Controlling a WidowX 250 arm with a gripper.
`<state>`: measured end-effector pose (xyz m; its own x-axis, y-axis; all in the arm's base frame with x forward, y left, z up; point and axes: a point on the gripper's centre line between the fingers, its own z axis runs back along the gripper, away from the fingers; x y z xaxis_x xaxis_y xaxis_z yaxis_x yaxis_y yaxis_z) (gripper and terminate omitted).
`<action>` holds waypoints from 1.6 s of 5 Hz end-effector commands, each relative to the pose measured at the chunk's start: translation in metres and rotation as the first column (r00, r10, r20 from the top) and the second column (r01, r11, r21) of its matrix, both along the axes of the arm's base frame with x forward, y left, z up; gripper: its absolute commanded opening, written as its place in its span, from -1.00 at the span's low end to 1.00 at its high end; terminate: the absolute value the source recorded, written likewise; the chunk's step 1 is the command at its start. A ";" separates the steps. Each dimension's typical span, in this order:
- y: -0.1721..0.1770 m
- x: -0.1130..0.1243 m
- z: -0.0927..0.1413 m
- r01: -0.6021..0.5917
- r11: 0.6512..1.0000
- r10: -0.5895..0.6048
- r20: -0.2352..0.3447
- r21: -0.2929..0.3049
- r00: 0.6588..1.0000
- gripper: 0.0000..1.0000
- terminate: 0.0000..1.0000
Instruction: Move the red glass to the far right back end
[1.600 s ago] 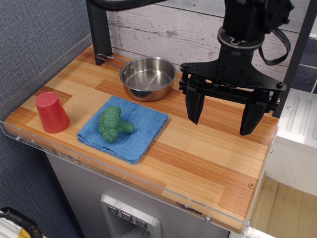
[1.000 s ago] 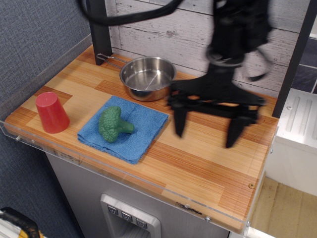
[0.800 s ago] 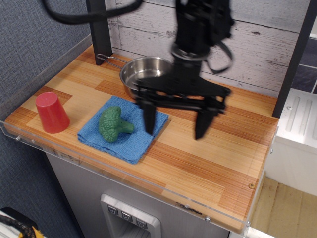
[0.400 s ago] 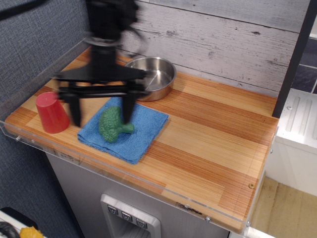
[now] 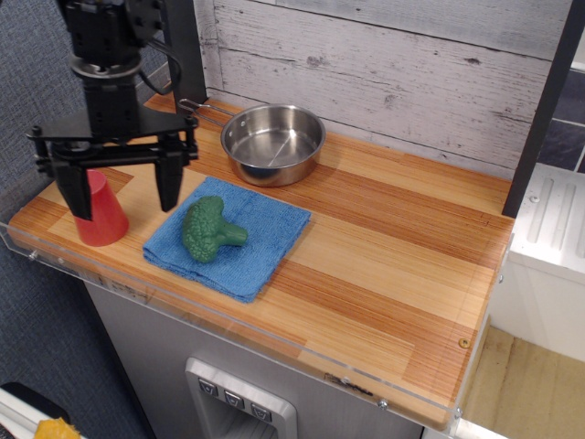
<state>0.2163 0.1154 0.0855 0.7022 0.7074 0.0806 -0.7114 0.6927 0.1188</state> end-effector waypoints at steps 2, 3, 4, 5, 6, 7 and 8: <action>0.042 -0.004 0.003 -0.005 1.000 0.004 0.055 0.020 0.998 1.00 -1.00; 0.056 0.001 0.002 -0.029 0.999 0.029 0.042 0.015 0.999 1.00 -1.00; 0.064 0.003 -0.006 -0.018 1.000 0.018 0.024 0.010 1.000 1.00 -1.00; 0.071 0.006 -0.015 -0.024 0.999 0.023 0.043 0.023 0.999 1.00 -1.00; 0.072 0.009 -0.024 -0.023 1.000 0.022 0.051 0.018 0.998 1.00 -1.00; 0.073 0.010 -0.030 -0.036 0.999 0.035 0.048 0.016 0.998 1.00 -1.00; 0.074 0.011 -0.036 -0.034 0.999 0.034 0.034 0.009 0.999 1.00 -1.00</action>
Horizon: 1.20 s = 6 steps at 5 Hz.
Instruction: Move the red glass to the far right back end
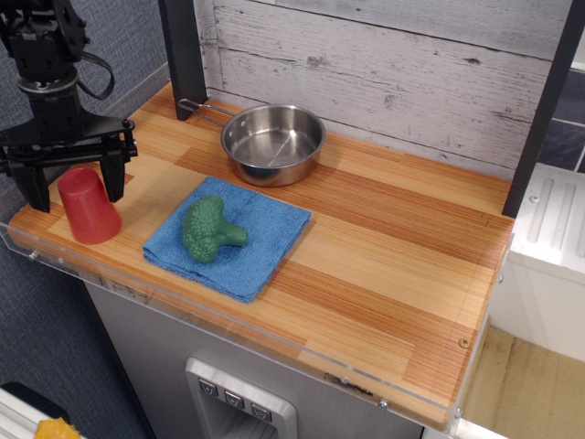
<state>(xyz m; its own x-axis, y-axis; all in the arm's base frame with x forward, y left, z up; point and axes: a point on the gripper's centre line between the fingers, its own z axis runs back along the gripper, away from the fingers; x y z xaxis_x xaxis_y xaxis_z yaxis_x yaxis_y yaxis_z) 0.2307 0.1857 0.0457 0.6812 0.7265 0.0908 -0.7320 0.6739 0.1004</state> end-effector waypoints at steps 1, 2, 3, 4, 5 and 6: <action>0.004 -0.003 0.004 -0.015 1.000 0.014 0.027 0.009 1.000 -1.00 -1.00; 0.003 -0.003 0.006 -0.019 1.000 0.019 0.008 0.011 1.000 -1.00 -1.00; 0.001 -0.007 0.020 -0.027 0.999 0.027 0.035 0.021 0.999 -1.00 -1.00; -0.010 -0.006 0.037 -0.030 0.997 0.029 0.017 0.074 0.999 -1.00 -1.00; -0.032 0.005 0.056 0.036 0.994 -0.039 0.030 0.106 0.999 -1.00 -1.00; -0.071 0.024 0.070 0.177 0.978 -0.187 0.086 0.113 0.978 -1.00 -1.00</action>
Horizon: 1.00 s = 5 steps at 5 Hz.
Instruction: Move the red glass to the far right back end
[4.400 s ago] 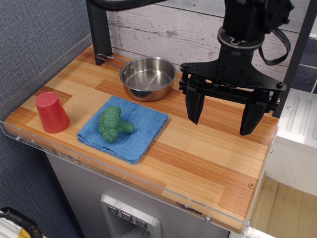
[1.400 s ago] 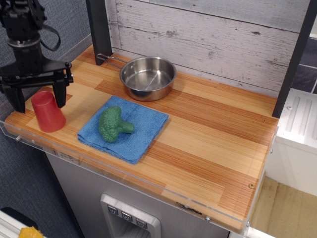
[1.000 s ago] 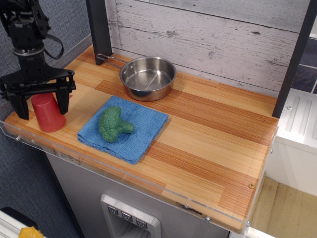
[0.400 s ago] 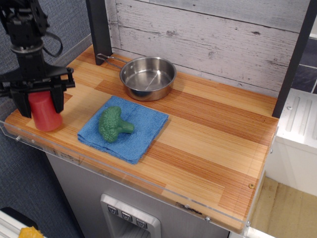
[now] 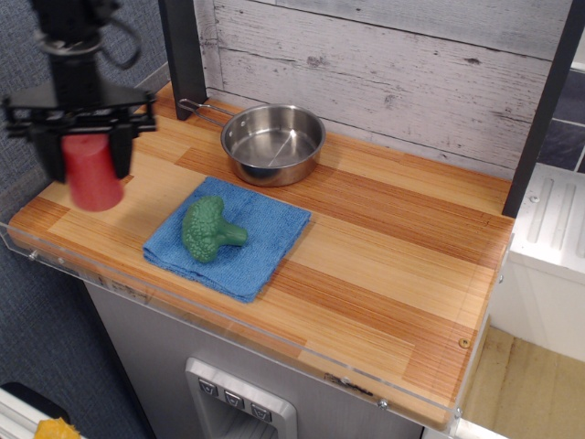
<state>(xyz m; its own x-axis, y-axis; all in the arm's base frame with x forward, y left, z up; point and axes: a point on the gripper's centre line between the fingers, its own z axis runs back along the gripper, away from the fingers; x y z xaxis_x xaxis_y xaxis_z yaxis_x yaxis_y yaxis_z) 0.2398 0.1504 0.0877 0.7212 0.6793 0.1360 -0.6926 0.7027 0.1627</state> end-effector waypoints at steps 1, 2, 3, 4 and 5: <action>-0.076 0.034 0.040 0.275 0.961 -0.270 0.166 -0.007 0.948 -1.00 -1.00; -0.108 0.052 0.047 0.391 0.920 -0.382 0.200 -0.007 0.902 -1.00 -1.00; -0.138 0.075 0.038 0.491 0.871 -0.487 0.152 0.015 0.860 -1.00 -1.00; -0.163 0.093 0.023 0.579 0.815 -0.569 0.152 -0.027 0.808 -1.00 -1.00; -0.187 0.102 0.010 0.648 0.760 -0.639 0.132 -0.048 0.758 -1.00 -1.00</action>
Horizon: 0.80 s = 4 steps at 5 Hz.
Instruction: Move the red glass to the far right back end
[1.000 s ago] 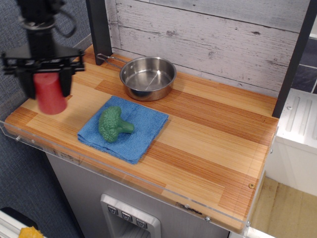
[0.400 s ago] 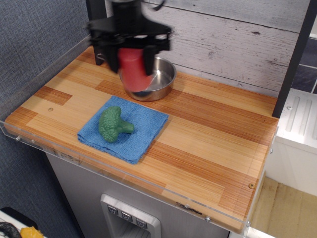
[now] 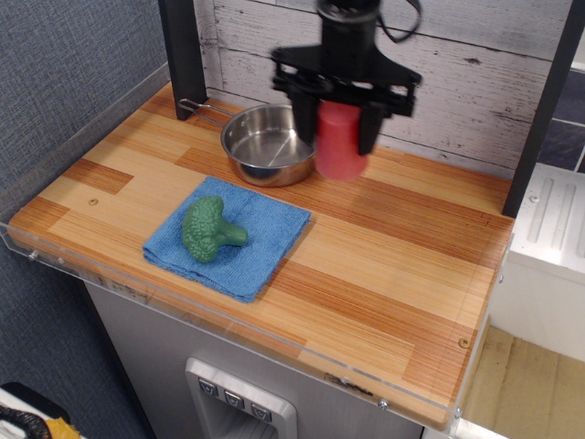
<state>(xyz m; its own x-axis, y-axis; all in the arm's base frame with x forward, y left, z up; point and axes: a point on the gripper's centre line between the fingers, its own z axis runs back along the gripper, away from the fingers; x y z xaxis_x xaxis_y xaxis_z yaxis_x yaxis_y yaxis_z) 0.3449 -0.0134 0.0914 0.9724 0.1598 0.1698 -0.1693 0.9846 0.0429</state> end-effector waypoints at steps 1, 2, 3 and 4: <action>-0.042 0.000 -0.008 0.165 0.986 -0.165 0.002 -0.036 0.986 -1.00 -1.00; -0.060 0.003 -0.017 0.227 0.973 -0.228 -0.028 -0.032 0.973 -1.00 -1.00; -0.070 -0.001 -0.023 0.244 0.969 -0.245 -0.043 -0.037 0.968 -1.00 -1.00; -0.076 -0.002 -0.030 0.263 0.964 -0.265 -0.059 -0.032 0.962 -1.00 -1.00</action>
